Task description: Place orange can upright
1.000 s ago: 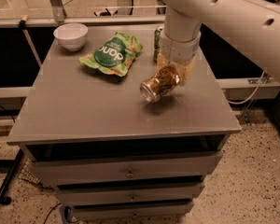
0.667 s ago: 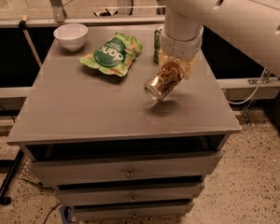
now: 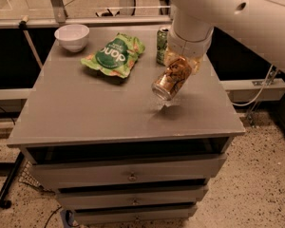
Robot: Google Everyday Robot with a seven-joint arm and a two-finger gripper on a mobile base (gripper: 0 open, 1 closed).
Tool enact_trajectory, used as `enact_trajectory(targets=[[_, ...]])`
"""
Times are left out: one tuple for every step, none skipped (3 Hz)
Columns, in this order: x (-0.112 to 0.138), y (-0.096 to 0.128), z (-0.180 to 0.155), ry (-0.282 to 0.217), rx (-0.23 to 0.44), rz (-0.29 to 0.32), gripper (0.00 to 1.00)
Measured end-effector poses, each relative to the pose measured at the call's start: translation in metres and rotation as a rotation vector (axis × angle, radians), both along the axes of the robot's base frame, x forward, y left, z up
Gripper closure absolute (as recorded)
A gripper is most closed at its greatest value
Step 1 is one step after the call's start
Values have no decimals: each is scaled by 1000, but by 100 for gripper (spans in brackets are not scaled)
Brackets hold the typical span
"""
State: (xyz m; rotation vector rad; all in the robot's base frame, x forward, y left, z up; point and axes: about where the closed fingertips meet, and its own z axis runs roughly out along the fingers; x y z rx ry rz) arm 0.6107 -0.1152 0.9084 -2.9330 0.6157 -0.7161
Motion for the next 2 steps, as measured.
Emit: enact_trajectory(targets=[[1,-4,7,-67,-10,53,100],[-1,-15,16,-181,-31,162,100]])
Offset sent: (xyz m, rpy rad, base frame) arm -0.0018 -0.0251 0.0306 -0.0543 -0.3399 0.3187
